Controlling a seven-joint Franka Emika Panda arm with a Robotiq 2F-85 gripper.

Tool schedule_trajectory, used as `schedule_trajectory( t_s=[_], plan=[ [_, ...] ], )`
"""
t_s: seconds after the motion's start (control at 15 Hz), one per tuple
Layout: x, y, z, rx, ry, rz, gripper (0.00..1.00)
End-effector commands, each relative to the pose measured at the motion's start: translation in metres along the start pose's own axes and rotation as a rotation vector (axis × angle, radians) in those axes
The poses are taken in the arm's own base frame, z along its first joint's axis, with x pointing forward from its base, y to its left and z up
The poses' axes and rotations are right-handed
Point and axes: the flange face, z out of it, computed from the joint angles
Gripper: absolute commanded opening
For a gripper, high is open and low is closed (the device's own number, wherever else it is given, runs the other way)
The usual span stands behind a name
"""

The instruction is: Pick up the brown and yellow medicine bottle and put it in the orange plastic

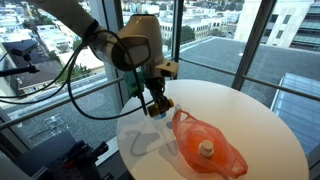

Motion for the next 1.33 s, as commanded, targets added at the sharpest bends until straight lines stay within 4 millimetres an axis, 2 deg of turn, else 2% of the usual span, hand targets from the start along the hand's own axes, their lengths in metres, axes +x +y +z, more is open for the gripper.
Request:
schedule_trajectory(
  t_s=[0.0,0.33,0.6,0.93,1.27],
  plan=[
    [-0.003,0.018,-0.036,-0.012,0.051,0.043,0.29],
    [0.01,0.054,-0.07,-0.002,0.12,0.13,0.29],
    [0.019,0.093,-0.079,-0.008,0.155,0.219,0.29],
    [0.027,0.132,-0.064,-0.026,0.142,0.311,0.29],
    [0.035,0.15,-0.026,-0.046,0.086,0.36,0.29]
  ],
)
